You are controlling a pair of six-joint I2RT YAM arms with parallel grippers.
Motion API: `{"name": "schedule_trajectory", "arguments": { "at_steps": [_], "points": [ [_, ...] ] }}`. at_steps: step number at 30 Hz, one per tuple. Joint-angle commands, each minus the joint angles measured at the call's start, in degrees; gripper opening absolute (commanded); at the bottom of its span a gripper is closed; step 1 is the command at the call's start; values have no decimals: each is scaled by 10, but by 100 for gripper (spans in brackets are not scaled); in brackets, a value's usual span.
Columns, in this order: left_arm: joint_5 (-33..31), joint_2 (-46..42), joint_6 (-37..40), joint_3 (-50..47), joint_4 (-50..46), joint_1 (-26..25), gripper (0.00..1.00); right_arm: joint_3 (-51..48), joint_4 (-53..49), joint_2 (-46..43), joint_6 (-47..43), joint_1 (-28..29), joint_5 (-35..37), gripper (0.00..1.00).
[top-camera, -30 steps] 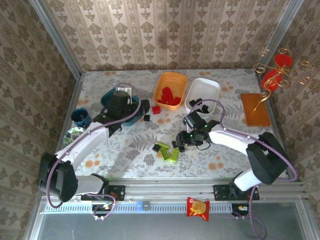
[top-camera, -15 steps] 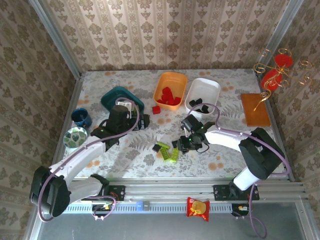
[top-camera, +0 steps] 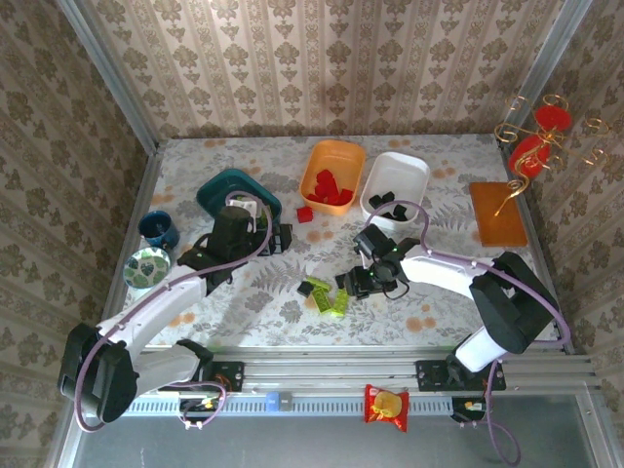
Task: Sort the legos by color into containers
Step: Pick up the lego from the bottom-center of the table.
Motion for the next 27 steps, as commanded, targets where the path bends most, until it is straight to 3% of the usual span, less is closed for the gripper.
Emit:
{"name": "schedule_trajectory", "arguments": {
  "at_steps": [1, 11, 18, 21, 27],
  "points": [
    [9, -4, -10, -8, -4, -4, 100, 1, -36, -14, -12, 13, 44, 59],
    [8, 4, -10, -8, -2, -4, 100, 22, -48, 14, -27, 47, 88, 57],
    [9, -1, -8, -8, -8, -4, 100, 18, -39, 3, -23, 42, 96, 33],
    [5, -6, -7, -9, -12, -5, 100, 25, -41, -44, -33, 21, 96, 30],
    [8, -7, -11, -16, -10, -6, 100, 94, -28, -115, -49, -91, 83, 28]
  ]
}}
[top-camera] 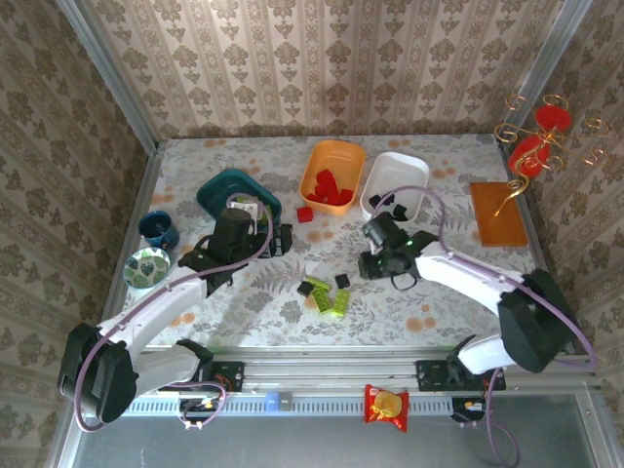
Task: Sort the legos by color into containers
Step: Pick up the lego from the bottom-center of the table, then place the lego in the container.
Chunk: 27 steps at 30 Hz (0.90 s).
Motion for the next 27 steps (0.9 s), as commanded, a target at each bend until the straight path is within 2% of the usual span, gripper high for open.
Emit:
{"name": "schedule_trajectory", "arguments": {
  "at_steps": [1, 5, 9, 16, 18, 20, 21, 23, 27],
  "points": [
    [9, -3, -10, -7, -10, -3, 100, 66, 7, -17, -13, -58, 15, 27],
    [20, -1, -15, -12, -7, -5, 100, 128, 48, 42, 14, -117, 31, 27],
    [32, -4, -17, -13, -10, -8, 100, 213, 53, 151, 38, -161, 33, 27],
    [16, -1, -2, -7, -53, -45, 100, 339, -11, 294, 39, -187, 79, 29],
    [13, 1, 0, -8, -58, -55, 100, 356, -15, 309, 39, -188, 84, 37],
    [16, 7, 3, -8, -64, -62, 100, 366, -15, 314, 39, -189, 81, 58],
    [19, 11, 5, -8, -67, -65, 100, 367, -15, 310, 39, -188, 78, 64],
    [28, 21, 13, -2, -78, -71, 99, 363, -15, 294, 39, -189, 70, 68],
    [53, 48, 35, 13, -112, -97, 93, 335, -7, 249, 36, -182, 61, 69]
  ]
}}
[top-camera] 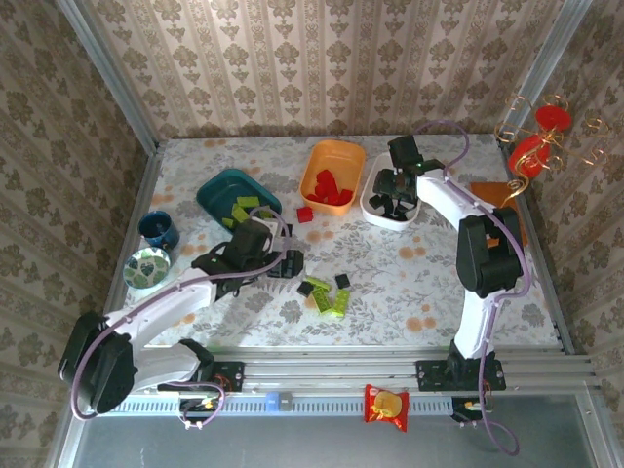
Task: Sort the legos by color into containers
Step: Place the lego in the container, then pick up the lego from the middle-left of the table.
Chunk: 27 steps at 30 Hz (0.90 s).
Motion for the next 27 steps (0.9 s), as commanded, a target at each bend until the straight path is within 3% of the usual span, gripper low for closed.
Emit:
{"name": "schedule_trajectory", "arguments": {
  "at_steps": [1, 7, 10, 16, 27],
  "points": [
    [30, 19, 30, 18, -46, -25, 93, -19, -7, -60, -1, 7, 0, 69],
    [66, 79, 49, 24, -55, -83, 92, -104, 17, -124, 9, 16, -11, 69],
    [41, 114, 51, 40, -83, -107, 91, -136, 24, -145, 11, 17, -15, 69],
    [7, 127, 45, 44, -105, -109, 72, -169, 30, -171, 11, 17, -13, 69],
    [-10, 191, 51, 66, -113, -127, 81, -179, 44, -184, 19, 17, -15, 69]
  ]
}}
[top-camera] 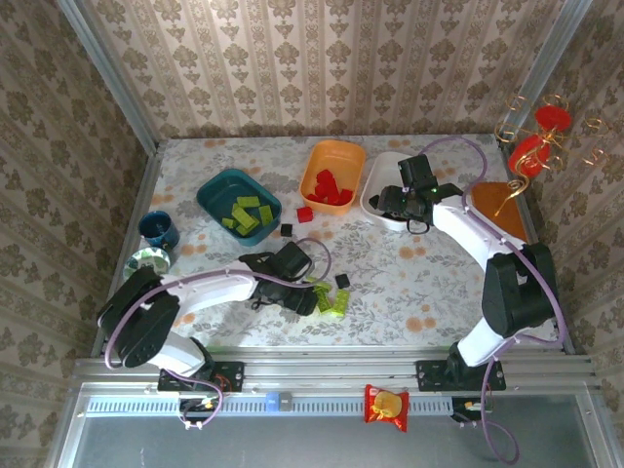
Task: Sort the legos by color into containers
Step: Pick up the lego from the middle-left of the table, then place the lego in the container.
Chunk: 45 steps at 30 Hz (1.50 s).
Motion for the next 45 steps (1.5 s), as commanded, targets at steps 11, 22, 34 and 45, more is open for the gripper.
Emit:
{"name": "schedule_trajectory", "arguments": {
  "at_steps": [11, 22, 34, 45],
  "points": [
    [-24, 85, 23, 71, 57, 37, 65, -8, 10, -35, 11, 1, -7, 70],
    [-15, 45, 12, 44, -3, 22, 70, -11, 19, -36, 17, 1, -14, 70],
    [-20, 52, 16, 55, 9, 21, 39, -14, 13, -44, 20, 1, -12, 70],
    [12, 83, 46, 253, 89, 74, 38, -114, 42, -111, 59, 1, -10, 70]
  ]
}}
